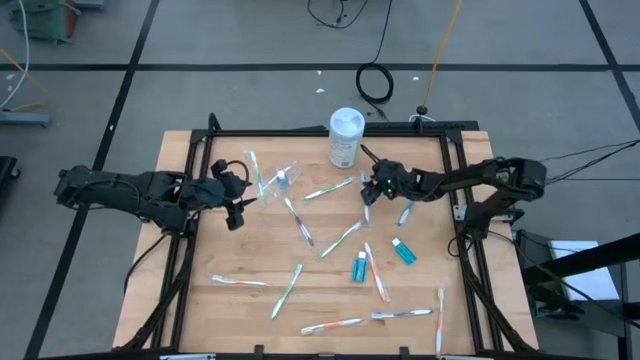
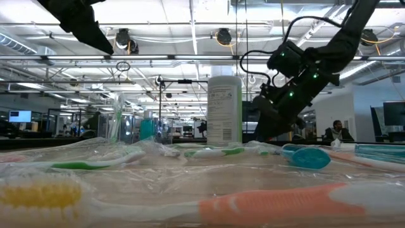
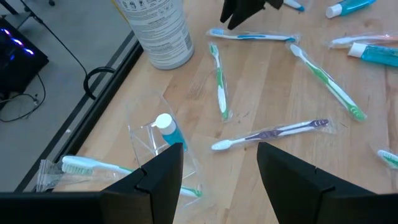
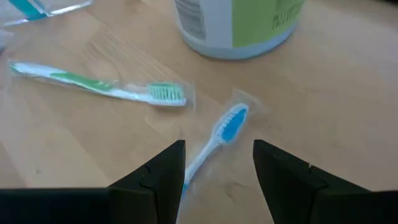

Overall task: Pick & Place toothbrushing station
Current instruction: Put the blue toothbrush into the right of the transparent organizer

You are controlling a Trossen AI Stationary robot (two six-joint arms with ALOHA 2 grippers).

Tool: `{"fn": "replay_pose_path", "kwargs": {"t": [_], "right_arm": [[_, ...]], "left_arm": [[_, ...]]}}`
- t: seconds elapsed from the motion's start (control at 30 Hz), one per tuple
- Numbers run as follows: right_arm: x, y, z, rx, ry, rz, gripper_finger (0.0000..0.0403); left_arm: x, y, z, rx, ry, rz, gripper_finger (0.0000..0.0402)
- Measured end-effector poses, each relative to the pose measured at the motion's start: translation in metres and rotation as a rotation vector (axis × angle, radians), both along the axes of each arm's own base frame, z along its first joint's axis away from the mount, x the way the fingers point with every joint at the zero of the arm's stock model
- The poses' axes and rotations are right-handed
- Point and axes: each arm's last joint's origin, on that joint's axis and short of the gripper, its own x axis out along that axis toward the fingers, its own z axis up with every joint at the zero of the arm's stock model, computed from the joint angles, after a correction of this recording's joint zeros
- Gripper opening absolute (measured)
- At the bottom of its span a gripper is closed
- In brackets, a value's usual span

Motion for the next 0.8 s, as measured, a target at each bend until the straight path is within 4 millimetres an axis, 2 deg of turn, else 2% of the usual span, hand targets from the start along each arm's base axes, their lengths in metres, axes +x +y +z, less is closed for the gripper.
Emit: {"fn": "replay_pose_path", "kwargs": {"t": [0.13,0.33,0.8], "right_arm": [[0.004,-0.001,-0.013,0.015,0.021,0.029,0.018],[0.005,-0.005,-0.018,-0.015,0.035,0.075,0.0168],[0.006,-0.006,-0.011,-0.001,-0.034,0.042,0.0019]], "left_arm": [[0.0,0.0,0.0,0.0,0.0,0.0,0.0212],[0.0,0.0,0.0,0.0,0.0,0.0,0.0212],[0.0,0.0,0.0,0.0,0.001,0.0,0.0212]]}}
